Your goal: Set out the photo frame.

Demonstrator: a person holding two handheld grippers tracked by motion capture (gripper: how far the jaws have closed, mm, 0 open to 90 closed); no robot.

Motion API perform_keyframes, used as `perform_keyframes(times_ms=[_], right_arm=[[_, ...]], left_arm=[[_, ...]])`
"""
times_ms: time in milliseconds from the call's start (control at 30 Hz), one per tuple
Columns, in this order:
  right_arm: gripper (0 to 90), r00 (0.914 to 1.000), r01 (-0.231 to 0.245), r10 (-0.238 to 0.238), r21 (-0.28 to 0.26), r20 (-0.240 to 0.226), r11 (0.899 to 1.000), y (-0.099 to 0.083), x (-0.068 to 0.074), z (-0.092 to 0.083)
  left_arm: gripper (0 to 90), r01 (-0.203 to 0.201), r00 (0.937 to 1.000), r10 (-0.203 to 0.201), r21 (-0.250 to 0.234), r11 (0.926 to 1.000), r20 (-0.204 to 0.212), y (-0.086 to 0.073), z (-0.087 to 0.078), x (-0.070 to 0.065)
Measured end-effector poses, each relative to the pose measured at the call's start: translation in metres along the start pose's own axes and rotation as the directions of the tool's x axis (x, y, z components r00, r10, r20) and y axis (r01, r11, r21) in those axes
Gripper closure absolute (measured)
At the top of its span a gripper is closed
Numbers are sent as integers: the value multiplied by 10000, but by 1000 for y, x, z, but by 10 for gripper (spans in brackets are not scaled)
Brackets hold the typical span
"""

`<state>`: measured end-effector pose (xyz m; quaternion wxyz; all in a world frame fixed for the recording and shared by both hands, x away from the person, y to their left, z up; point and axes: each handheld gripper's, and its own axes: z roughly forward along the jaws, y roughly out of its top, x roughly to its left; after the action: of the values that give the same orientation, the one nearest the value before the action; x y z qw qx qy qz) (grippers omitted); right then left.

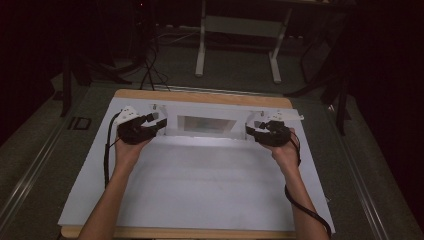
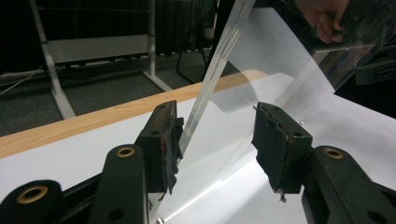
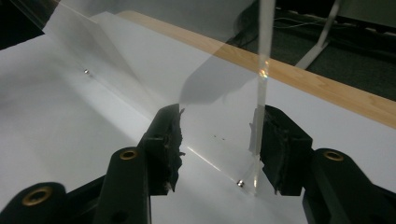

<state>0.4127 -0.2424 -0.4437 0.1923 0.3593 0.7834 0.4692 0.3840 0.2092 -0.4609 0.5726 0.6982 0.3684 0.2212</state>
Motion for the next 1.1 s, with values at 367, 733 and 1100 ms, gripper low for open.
perform_keyframes(times_ms=[367, 733, 1100], right_arm=[[520, 9995, 166, -164, -71, 264, 9998, 1, 1, 2], [520, 9995, 46, -41, -171, 311, 9998, 0, -1, 5], [522, 9991, 7, 4, -263, 434, 9997, 1, -2, 8]], left_arm=[[459, -162, 9996, 163, 39, 9999, -209, -2, 6, 2], [392, -660, 9973, 656, -114, 9978, -321, -5, 12, 0], [403, -646, 9967, 644, -29, 9979, -491, -5, 22, 0]])
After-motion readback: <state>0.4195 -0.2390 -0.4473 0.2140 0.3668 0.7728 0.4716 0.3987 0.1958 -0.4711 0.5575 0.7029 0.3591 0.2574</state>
